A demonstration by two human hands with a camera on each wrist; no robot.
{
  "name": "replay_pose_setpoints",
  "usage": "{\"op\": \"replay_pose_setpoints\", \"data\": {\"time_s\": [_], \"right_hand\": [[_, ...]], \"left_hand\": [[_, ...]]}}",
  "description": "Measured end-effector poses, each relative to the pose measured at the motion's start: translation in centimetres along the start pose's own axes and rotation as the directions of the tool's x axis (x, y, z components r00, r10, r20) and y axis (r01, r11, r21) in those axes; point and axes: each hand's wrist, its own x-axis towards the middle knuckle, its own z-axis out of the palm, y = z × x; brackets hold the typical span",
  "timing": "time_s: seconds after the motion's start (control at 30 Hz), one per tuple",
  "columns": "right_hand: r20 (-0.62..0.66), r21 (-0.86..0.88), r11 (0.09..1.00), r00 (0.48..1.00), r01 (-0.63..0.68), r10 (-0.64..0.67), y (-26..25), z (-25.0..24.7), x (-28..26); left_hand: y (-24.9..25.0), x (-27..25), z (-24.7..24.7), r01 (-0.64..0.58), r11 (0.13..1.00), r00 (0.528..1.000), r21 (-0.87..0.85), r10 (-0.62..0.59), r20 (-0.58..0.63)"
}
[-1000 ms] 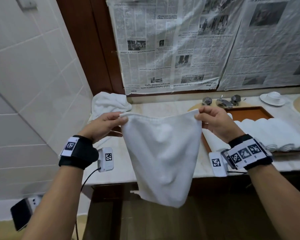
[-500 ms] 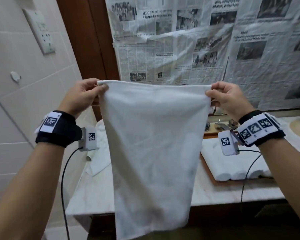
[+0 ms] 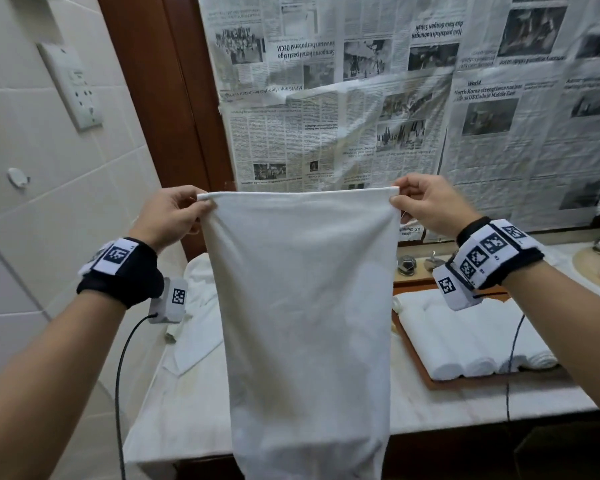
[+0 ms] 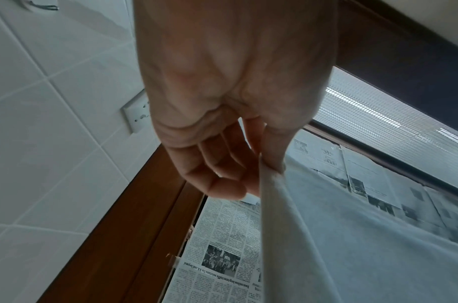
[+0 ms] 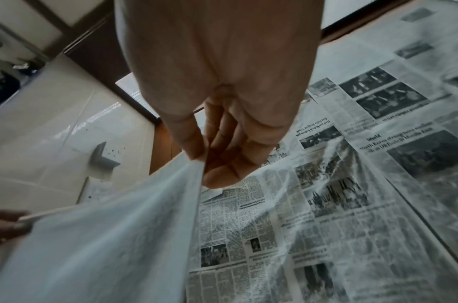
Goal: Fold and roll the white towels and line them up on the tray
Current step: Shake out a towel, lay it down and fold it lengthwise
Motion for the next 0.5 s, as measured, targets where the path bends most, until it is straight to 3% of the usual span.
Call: {"op": "replay_pose_setpoints", "data": {"time_s": [0.33,0.5], "right_hand": [[0.0,-0.158,0.986,0.999,0.047,-0.047,0.2,1.0,1.7],[-0.005,-0.153,0.988,1.0,0.018,-0.019,0.6,1.7,2.3]], "left_hand": [[-1.7,2.0,-0.4,-0.025,0.995,1.0,0.099,0.026,-0.007],[-3.2,2.7,-0.6,-0.055,0.982,0.998,0.182,0.052,0.021]]}}
